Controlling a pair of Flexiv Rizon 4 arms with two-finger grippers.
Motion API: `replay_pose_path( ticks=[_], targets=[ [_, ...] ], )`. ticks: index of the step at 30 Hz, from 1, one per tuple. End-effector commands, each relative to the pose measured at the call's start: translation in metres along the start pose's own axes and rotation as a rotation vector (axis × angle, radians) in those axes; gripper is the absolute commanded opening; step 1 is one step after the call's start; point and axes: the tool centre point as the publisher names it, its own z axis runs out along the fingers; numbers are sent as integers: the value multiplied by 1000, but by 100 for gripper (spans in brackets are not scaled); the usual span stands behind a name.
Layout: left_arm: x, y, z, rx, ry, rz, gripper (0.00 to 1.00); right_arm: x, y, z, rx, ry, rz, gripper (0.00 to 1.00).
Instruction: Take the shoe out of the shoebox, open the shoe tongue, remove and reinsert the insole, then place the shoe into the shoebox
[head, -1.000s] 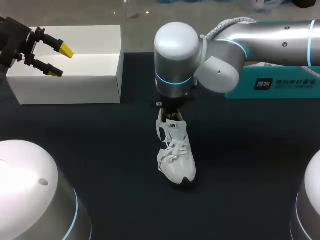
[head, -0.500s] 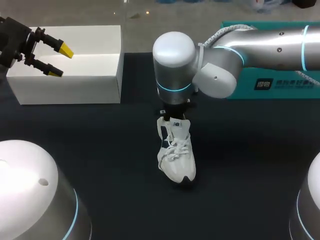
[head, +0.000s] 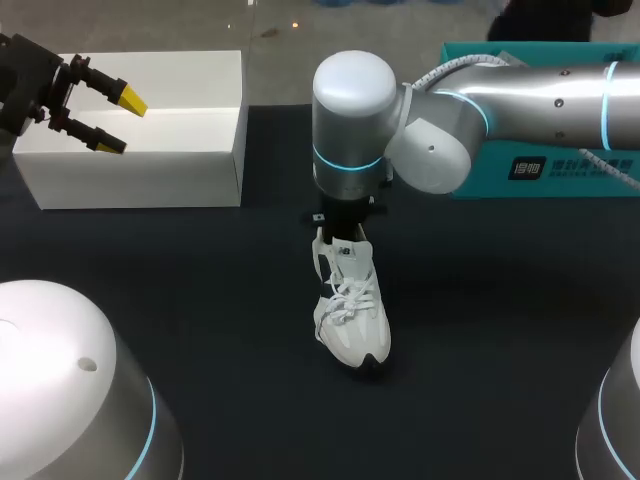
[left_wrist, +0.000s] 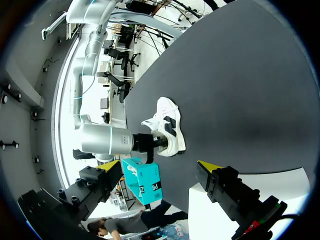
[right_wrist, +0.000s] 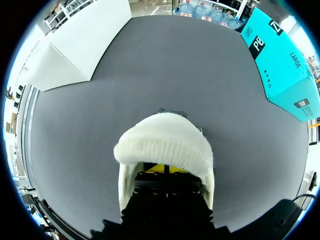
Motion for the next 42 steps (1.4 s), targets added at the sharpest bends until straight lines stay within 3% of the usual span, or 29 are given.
replay_pose_path(
  ticks=[1, 7, 21, 25, 29, 33, 37, 42],
  targets=[
    [-1, 0, 0, 0, 4, 0, 100, -10, -3, -26, 9, -21, -1, 0],
    [-1, 0, 0, 0, 4, 0, 100, -13, -16, -31, 123, -33, 4, 0],
    [-1, 0, 0, 0, 4, 0, 100, -15, -44, 12, 231, -47, 11, 0],
    [-1, 0, 0, 0, 4, 0, 100, -15, -44, -1, 236, -52, 11, 0],
    [-1, 0, 0, 0, 4, 0, 100, -14, -38, -28, 250, -60, 24, 0],
    [-1, 0, 0, 0, 4, 0, 100, -12, -33, -48, 306, -53, 39, 0],
    [-1, 0, 0, 0, 4, 0, 100, -10, -34, -57, 397, -60, 31, 0],
    [-1, 0, 0, 0, 4, 0, 100, -8, -38, -62, 434, -68, 25, 0]
  ],
)
